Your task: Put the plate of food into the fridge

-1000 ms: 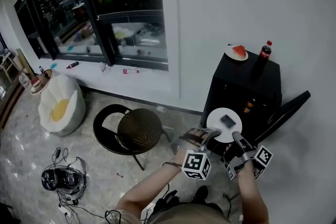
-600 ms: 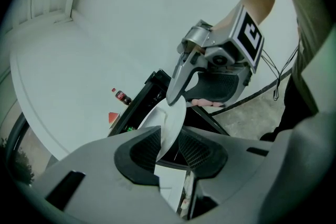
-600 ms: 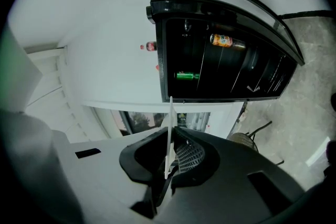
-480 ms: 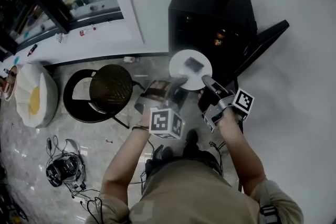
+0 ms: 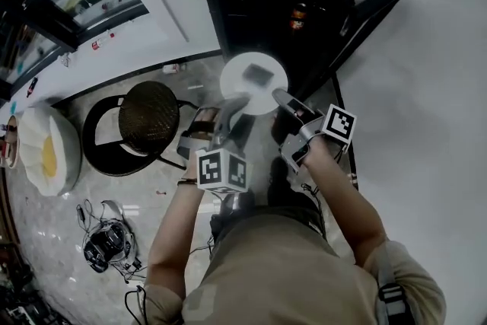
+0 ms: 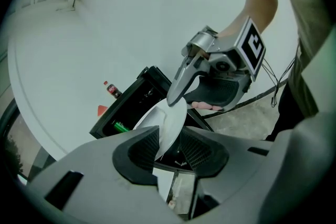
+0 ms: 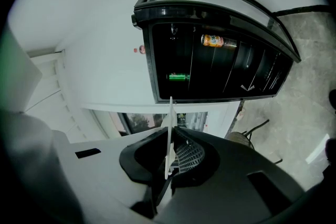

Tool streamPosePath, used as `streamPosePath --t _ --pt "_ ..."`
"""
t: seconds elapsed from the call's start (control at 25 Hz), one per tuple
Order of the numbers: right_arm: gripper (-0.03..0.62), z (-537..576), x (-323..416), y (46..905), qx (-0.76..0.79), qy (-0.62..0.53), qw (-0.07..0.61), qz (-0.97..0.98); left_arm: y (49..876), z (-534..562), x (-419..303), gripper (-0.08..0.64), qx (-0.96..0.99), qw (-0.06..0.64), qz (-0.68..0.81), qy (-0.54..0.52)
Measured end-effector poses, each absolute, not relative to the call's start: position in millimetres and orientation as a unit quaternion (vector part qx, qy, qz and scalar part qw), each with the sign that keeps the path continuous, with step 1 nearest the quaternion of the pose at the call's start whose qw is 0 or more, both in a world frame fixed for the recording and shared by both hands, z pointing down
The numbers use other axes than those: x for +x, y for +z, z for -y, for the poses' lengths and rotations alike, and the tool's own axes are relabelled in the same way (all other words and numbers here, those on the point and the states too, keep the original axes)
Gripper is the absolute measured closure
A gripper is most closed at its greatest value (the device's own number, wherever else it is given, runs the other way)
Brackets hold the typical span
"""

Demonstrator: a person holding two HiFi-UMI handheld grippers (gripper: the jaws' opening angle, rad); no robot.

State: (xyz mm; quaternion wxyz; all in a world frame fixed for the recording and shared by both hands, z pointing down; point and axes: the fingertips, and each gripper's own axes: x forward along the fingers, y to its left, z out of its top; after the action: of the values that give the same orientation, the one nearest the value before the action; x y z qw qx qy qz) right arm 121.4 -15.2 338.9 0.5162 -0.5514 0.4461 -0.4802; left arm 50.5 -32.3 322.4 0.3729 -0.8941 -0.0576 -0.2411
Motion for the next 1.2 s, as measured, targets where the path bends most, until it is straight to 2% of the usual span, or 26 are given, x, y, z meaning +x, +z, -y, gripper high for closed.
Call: streamPosePath --t 1.2 --pt "0.555 1 177 360 -0.519 -0.512 0.487 -0.481 335 19 86 0.431 -0.911 0.299 0.005 -0.284"
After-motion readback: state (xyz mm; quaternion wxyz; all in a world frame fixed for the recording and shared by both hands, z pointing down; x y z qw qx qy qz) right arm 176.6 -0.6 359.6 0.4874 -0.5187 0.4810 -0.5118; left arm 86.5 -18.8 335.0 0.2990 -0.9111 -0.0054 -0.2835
